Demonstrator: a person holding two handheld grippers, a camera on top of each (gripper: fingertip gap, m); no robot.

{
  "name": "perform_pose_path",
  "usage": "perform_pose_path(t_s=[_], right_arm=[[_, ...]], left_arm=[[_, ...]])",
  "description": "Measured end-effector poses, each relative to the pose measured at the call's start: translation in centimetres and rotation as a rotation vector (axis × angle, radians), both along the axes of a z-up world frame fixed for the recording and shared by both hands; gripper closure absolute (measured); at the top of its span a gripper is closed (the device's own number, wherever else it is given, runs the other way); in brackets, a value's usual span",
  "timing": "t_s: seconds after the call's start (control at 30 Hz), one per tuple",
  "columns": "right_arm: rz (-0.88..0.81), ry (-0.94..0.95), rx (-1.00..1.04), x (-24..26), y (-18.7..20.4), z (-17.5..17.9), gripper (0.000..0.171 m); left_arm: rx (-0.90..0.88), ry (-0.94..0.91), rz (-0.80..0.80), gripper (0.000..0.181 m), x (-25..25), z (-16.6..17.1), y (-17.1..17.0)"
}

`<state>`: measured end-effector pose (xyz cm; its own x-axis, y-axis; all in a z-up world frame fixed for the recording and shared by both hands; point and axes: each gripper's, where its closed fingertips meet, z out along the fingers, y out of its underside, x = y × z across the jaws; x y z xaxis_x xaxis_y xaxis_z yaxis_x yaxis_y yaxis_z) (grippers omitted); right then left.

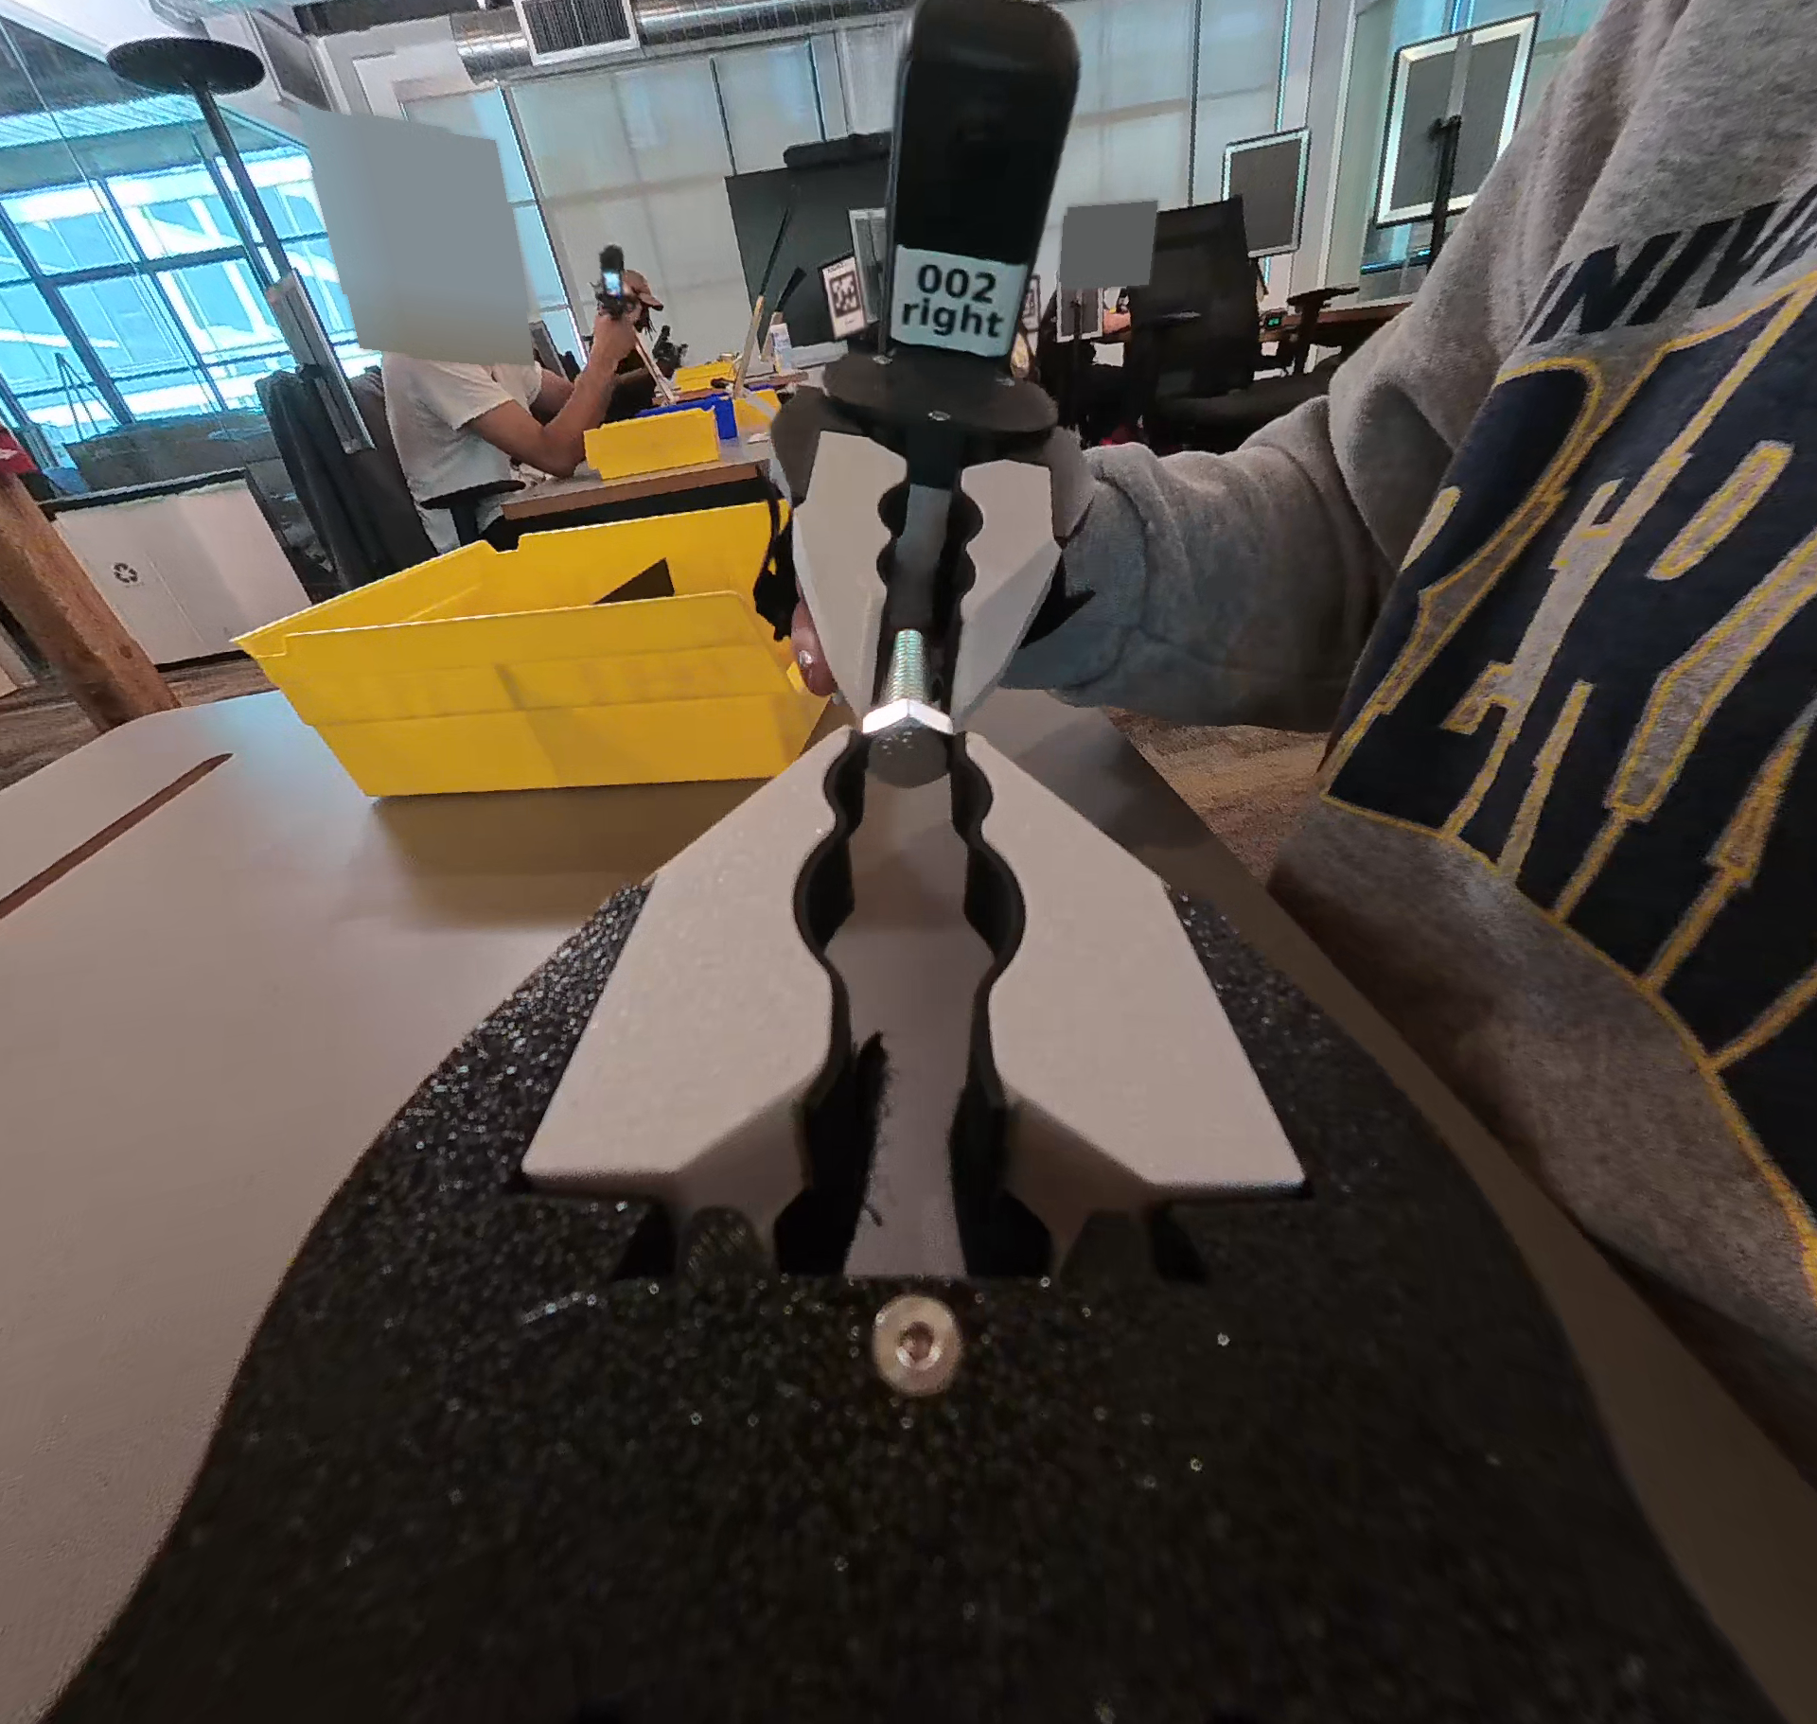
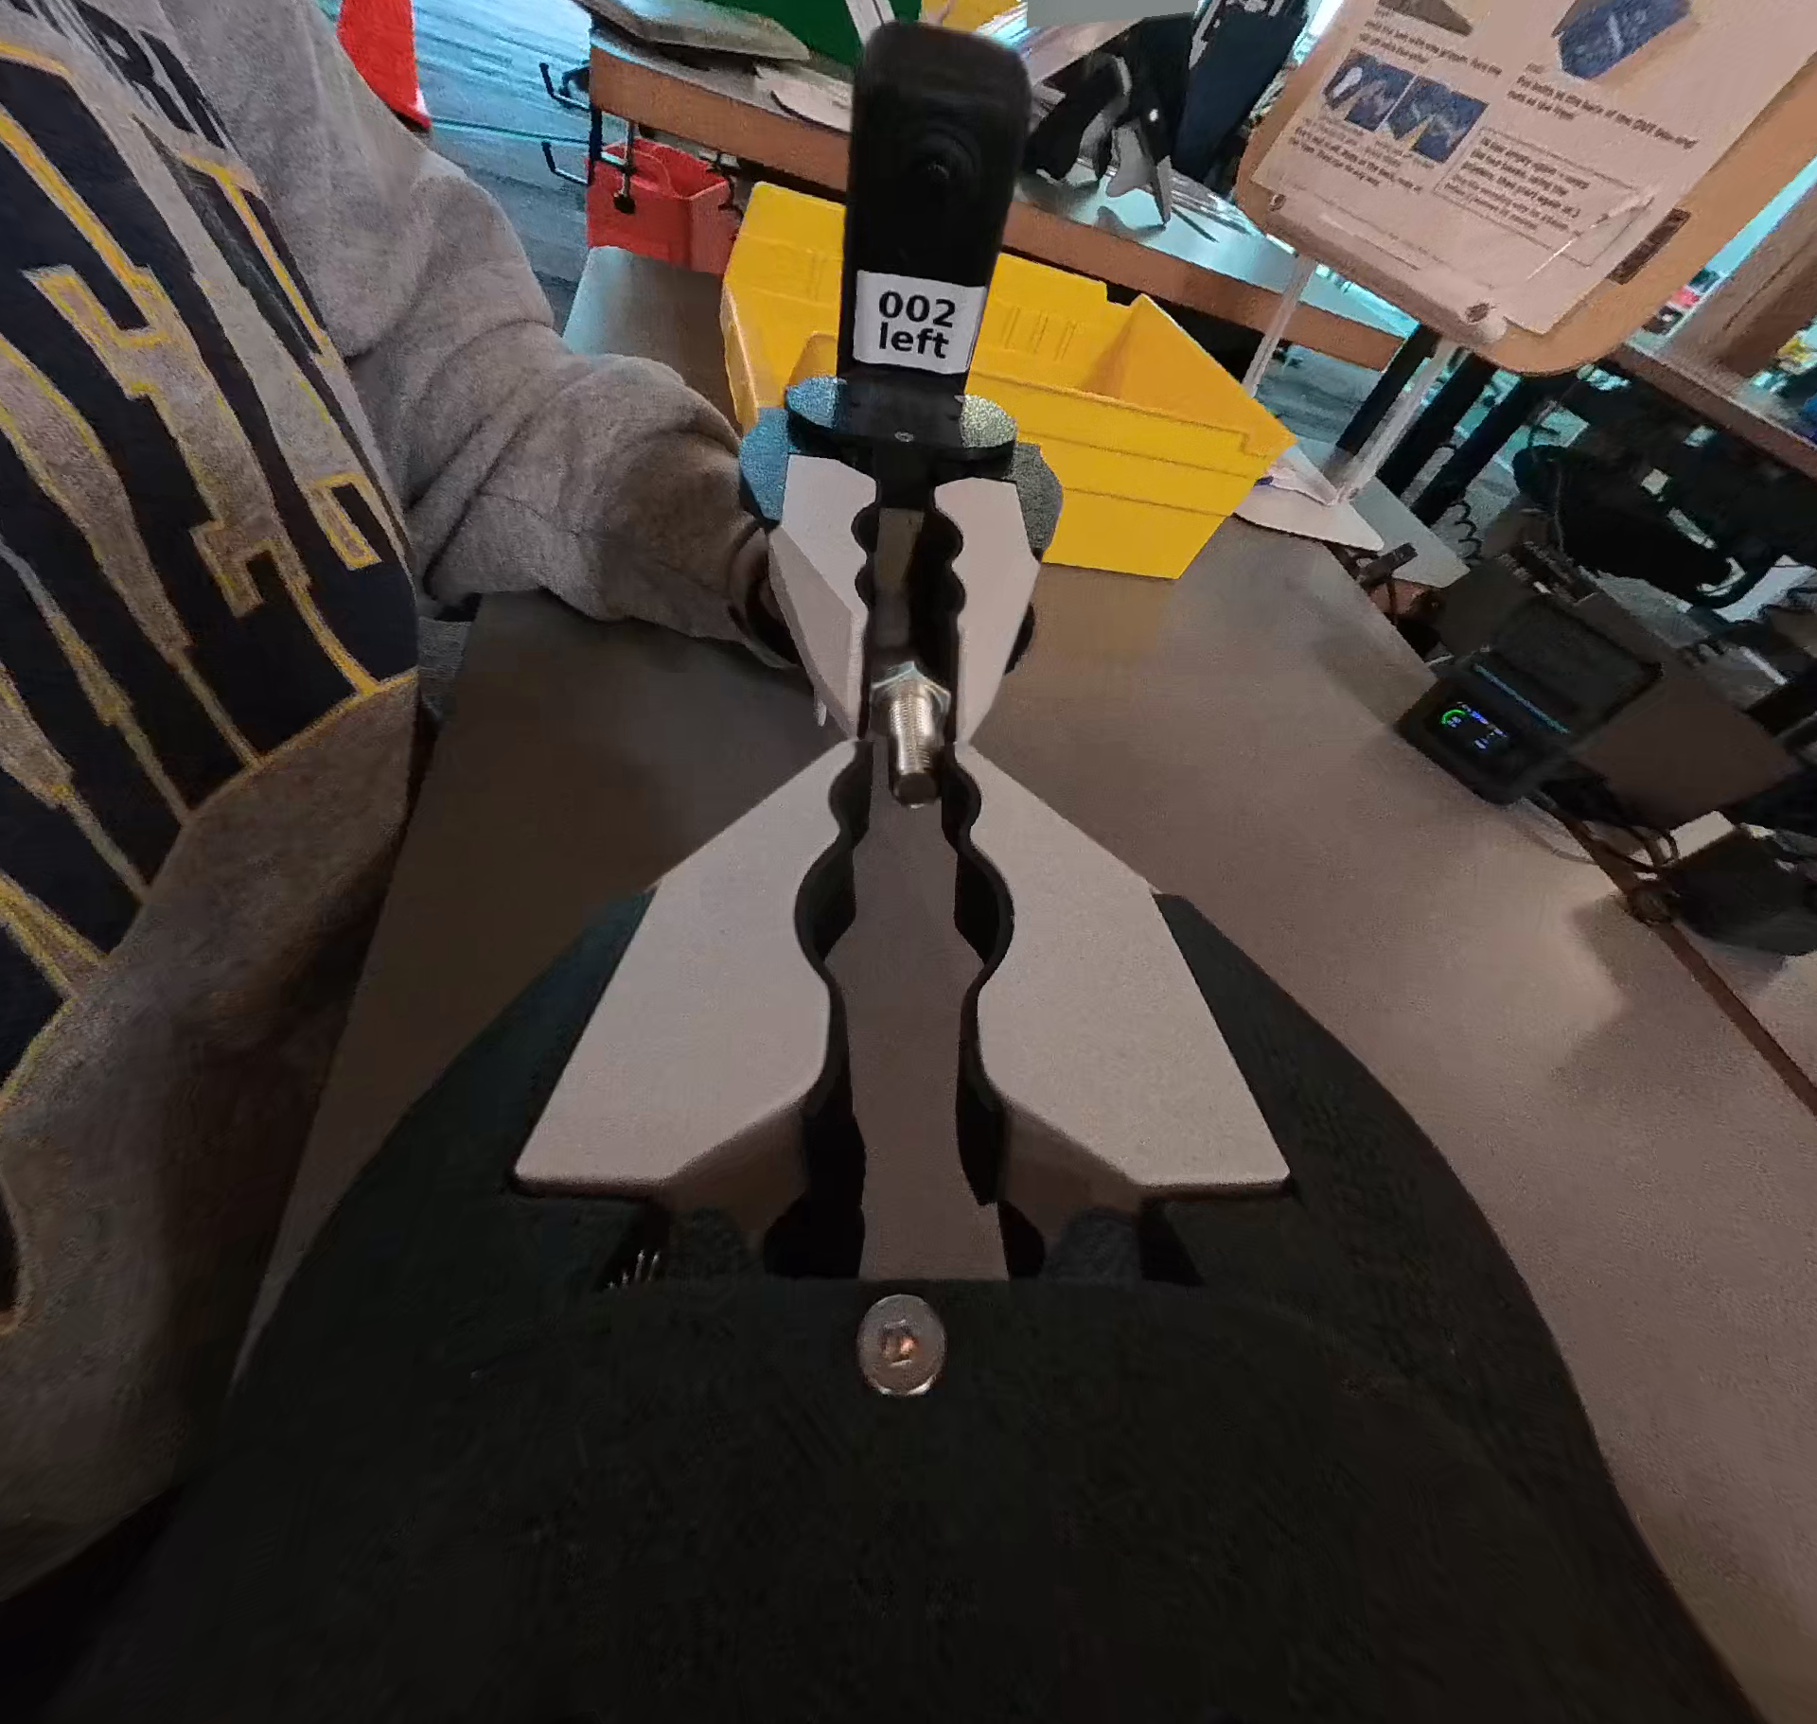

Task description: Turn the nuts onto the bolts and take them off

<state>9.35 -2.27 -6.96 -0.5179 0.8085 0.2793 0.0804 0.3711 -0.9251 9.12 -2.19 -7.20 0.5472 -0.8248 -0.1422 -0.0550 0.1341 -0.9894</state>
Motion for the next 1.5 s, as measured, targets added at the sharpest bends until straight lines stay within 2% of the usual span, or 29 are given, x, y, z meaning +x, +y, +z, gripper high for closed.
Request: perform_pose_path(t_s=[0.37,0.53,0.63,0.73,0.87,0.93,1.0,1.13,1.2,1.43,1.5], right_arm=[[0.011,0.012,0.022,-0.7,-0.4,-0.5,0.163],[-0.002,0.008,0.055,-0.4,0.5,0.1,0.163],[-0.153,0.020,0.147,0.0,5.3,1.8,0.163],[-0.454,-0.044,0.202,1.5,14.9,4.1,0.163],[-0.890,-0.436,0.261,6.5,29.7,3.1,0.163],[-1.018,-0.703,0.221,9.4,34.6,0.8,0.163],[-1.108,-0.913,0.195,11.6,37.9,-1.6,0.163],[-1.135,-1.228,0.093,13.9,40.1,-6.0,0.163],[-1.131,-1.326,0.040,14.6,40.5,-7.8,0.163],[-1.110,-1.381,-0.024,14.5,41.7,-10.5,0.162],[-1.140,-1.363,-0.023,14.5,42.2,-10.6,0.156]], left_arm=[[-0.019,-0.009,-0.020,0.166,0.2,-0.2,0.0],[-0.035,-0.050,0.025,0.166,-0.4,-0.1,0.7],[-0.069,-0.067,0.101,0.179,-1.9,-0.4,1.8],[-0.063,-0.075,0.152,0.181,-2.8,-0.3,2.3],[-0.052,-0.023,0.241,0.181,-3.4,-0.8,3.1],[-0.046,0.012,0.265,0.181,-3.4,-1.1,3.3],[-0.041,0.051,0.271,0.181,-3.1,-1.5,3.4],[-0.030,0.131,0.293,0.181,-2.9,-2.4,3.6],[-0.025,0.157,0.295,0.181,-2.8,-2.7,3.6],[-0.035,0.195,0.302,0.181,-2.8,-3.3,3.9],[-0.047,0.200,0.295,0.181,-2.8,-3.5,4.0]])
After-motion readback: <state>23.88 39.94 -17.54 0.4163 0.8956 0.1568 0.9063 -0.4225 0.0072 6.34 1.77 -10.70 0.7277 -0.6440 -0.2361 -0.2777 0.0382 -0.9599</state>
